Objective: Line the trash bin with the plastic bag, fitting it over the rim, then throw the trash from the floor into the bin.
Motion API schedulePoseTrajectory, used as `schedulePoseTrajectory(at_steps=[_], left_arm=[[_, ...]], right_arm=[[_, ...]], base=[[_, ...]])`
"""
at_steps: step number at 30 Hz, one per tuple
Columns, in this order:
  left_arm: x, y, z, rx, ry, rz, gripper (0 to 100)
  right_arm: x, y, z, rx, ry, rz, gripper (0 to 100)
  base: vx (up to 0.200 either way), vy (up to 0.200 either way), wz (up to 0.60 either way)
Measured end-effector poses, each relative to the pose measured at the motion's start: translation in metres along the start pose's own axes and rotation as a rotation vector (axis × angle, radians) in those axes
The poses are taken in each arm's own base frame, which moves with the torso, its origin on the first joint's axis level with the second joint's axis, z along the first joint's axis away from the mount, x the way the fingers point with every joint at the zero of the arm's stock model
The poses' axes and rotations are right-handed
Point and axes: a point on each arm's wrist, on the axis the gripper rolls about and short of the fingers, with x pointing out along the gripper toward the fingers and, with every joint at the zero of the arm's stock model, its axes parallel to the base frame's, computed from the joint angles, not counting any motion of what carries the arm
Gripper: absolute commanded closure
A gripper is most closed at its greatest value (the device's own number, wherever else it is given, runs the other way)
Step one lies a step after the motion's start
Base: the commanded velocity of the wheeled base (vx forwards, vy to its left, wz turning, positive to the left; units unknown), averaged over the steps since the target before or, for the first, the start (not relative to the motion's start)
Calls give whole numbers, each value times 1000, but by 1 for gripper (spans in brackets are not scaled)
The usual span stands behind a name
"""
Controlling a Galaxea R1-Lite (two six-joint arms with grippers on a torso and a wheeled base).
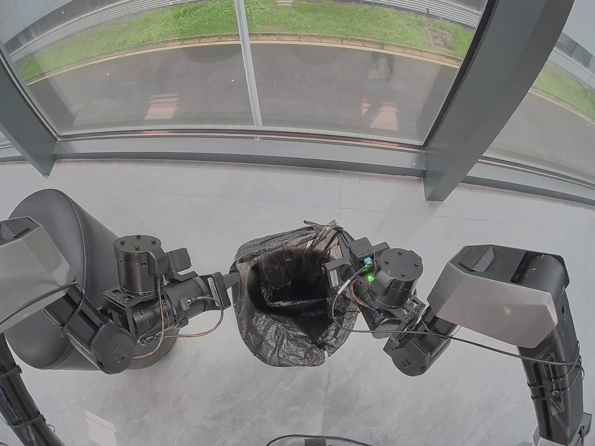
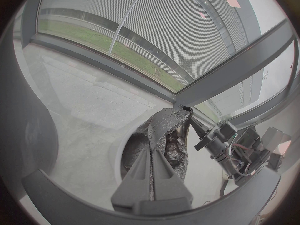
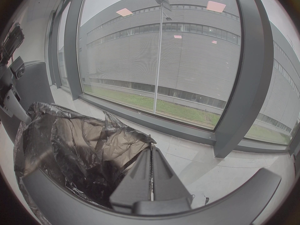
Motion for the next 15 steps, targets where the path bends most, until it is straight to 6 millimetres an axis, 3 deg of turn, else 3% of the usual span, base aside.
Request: schedulePoseTrajectory(at_steps=[15], left_arm=[[16,23,0,79,-1,65,100]], right_arm=[[16,1,-11,2,-16,-14,100]], base=[[0,0,0]])
